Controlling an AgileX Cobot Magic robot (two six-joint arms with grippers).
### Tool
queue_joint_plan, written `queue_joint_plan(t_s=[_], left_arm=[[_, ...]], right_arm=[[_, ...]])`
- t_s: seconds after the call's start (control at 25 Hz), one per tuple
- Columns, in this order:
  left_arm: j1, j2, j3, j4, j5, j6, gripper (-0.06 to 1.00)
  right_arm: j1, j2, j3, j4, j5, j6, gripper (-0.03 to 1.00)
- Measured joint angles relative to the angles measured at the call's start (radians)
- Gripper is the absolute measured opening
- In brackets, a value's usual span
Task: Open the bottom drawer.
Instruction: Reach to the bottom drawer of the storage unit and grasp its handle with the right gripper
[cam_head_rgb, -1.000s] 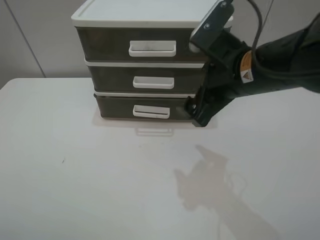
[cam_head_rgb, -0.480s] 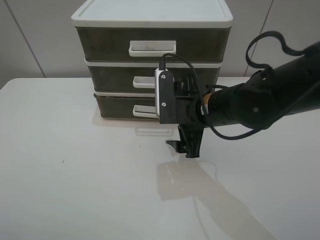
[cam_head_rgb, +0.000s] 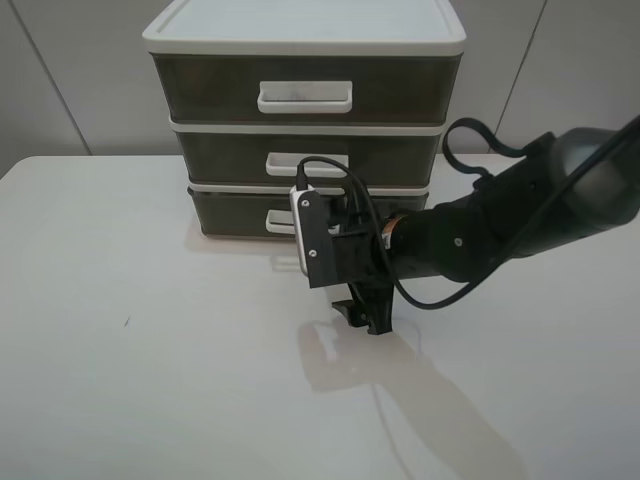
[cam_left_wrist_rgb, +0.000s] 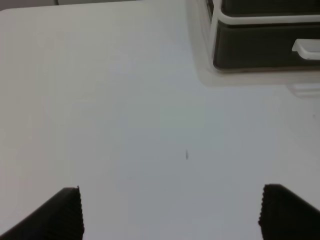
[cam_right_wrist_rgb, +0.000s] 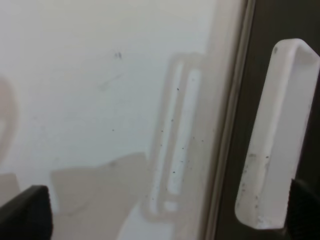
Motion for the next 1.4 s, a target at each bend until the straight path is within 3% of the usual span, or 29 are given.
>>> queue_joint_plan(t_s=[0.12,0.32,0.64,1.4], left_arm=[[0.0,0.0,0.0,0.0,0.0,0.0,0.72],[0.0,0.0,0.0,0.0,0.0,0.0,0.72],[0.0,0.0,0.0,0.0,0.0,0.0,0.72],[0.0,0.0,0.0,0.0,0.0,0.0,0.72]], right_arm=[[-0.004,0.001,-0.047,0.076,0.062,-0.097,0.82],[-0.01,0.032,-0.096,0.105,0.101,-0.123,0.82],[-0.01,0.075,-0.1,0.159,0.014,-0.131,0.82],[-0.01,0.106,-0.101,0.173,-0.006,-0.137,0.82]])
